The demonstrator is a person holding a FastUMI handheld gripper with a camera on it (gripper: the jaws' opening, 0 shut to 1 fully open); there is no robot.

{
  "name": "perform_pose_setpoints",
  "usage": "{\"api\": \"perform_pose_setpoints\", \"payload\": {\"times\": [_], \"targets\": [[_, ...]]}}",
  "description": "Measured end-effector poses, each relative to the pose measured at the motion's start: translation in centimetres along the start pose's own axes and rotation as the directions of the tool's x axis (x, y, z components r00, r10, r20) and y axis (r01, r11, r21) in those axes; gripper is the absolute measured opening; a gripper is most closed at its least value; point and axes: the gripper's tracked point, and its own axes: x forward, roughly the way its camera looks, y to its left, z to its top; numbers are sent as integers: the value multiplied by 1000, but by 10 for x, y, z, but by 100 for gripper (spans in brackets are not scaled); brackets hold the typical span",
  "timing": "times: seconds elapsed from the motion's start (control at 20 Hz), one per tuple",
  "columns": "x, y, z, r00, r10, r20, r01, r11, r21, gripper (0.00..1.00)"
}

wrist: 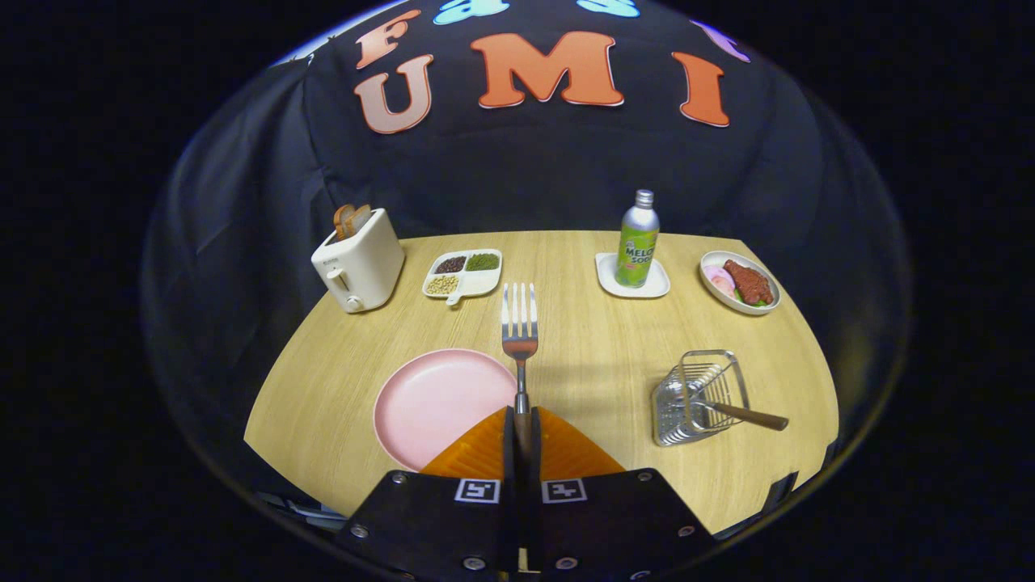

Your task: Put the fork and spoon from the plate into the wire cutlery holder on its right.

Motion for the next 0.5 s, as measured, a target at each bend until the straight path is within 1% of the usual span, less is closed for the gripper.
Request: {"api": "perform_pose_setpoints", "payload": {"times": [0.25,0.35,0.5], "targets": [[-31,-47,27,998,-45,50,44,999,21,5],[-35,-62,33,996,-70,61,69,997,19,5],[-41,-89,29,994,-104,41,104,995,7,4]]}}
